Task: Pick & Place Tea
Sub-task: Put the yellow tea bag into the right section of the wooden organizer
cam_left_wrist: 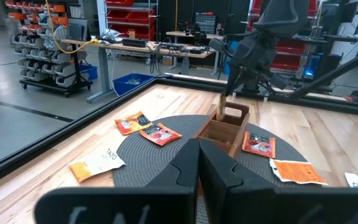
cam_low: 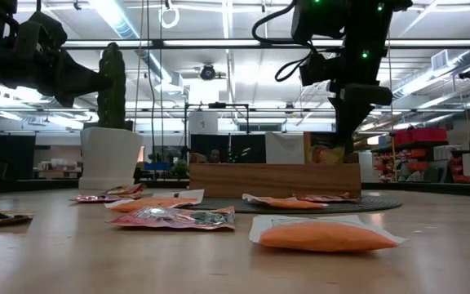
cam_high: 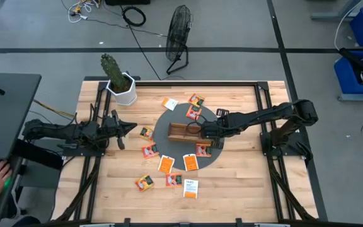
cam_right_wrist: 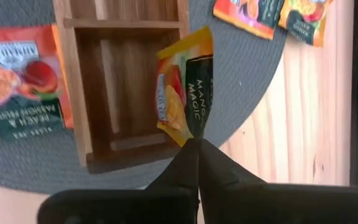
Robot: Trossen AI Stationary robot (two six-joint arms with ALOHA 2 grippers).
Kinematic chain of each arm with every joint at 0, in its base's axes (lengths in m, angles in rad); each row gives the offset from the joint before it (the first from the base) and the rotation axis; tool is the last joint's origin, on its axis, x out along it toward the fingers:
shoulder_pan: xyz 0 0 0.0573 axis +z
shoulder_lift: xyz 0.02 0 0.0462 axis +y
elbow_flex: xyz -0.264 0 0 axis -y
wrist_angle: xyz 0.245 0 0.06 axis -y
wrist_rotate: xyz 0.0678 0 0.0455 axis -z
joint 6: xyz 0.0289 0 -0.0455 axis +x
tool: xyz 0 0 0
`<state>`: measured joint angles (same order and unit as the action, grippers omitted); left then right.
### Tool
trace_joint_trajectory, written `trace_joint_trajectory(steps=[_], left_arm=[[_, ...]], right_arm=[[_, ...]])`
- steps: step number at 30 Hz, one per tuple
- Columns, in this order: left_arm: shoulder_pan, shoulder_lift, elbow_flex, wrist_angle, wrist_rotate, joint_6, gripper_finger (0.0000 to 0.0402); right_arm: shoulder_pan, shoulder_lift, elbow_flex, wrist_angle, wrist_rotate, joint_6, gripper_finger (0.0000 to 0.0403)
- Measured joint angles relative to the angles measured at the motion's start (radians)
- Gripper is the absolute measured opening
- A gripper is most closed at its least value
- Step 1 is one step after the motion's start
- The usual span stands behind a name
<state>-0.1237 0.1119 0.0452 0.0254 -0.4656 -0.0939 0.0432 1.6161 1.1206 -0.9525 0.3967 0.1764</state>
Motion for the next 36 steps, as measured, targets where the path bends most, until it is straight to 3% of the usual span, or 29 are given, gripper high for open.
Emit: trace_joint_trajectory(steps=[26, 30, 36], left_arm=[[0.000, 0.000, 0.000, 0.000, 0.000, -0.025, 0.0014], [0.000, 0.000, 0.000, 0.000, 0.000, -0.025, 0.0014], [0.000, 0.000, 0.000, 0.000, 0.000, -0.025, 0.0014]], right_arm=[[-0.017, 0.000, -0.076, 0.100, -0.007, 0.058, 0.0003], [-0.016, 0.000, -0.076, 0.118, -0.013, 0.049, 0.0035], [-0.014, -0.007, -0.076, 0.094, 0.034, 0.064, 0.0122]])
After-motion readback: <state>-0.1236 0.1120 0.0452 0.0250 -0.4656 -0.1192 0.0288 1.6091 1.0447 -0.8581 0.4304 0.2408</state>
